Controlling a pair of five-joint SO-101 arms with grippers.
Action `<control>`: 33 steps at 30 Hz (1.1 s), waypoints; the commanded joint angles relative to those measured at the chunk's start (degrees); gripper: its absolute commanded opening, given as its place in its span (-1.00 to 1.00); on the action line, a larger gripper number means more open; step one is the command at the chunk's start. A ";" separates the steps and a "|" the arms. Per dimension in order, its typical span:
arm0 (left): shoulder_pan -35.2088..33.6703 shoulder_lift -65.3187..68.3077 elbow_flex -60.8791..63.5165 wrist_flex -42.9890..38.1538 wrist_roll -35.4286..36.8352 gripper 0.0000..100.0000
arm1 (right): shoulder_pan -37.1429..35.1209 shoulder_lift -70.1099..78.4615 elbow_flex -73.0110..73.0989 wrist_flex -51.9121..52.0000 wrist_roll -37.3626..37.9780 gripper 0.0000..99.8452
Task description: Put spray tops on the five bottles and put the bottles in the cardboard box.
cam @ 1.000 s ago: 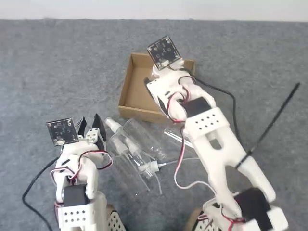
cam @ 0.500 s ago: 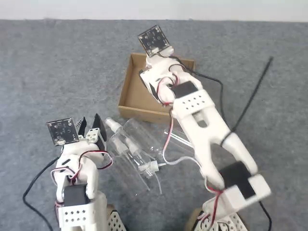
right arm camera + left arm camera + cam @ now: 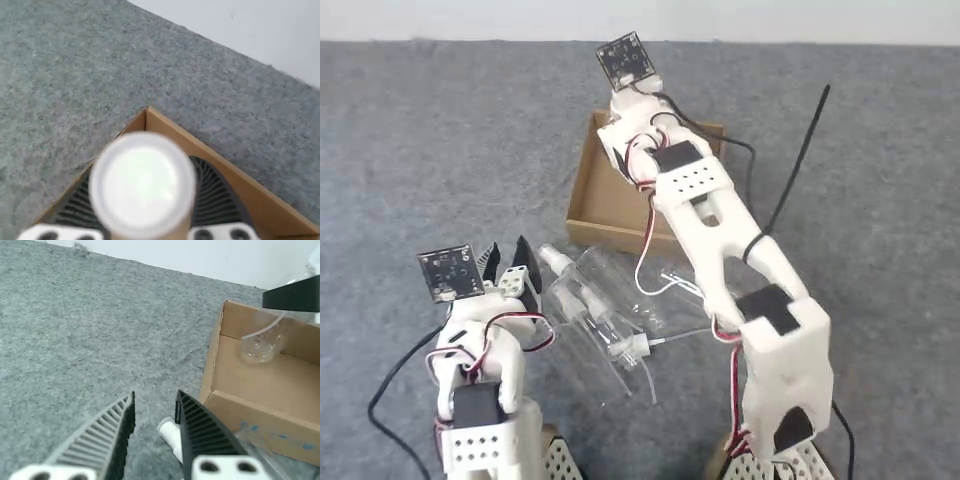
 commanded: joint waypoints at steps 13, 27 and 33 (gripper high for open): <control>0.00 -0.97 -0.75 1.41 -0.44 -0.74 | -1.98 8.75 -14.07 -1.89 -1.93 -0.99; -0.09 -0.97 -0.75 1.41 -0.44 -0.74 | -2.07 13.67 -19.08 -1.98 -1.85 -0.90; -0.18 -0.97 -0.75 1.41 -0.44 -0.74 | -2.24 18.77 -24.44 -1.36 -1.85 -0.63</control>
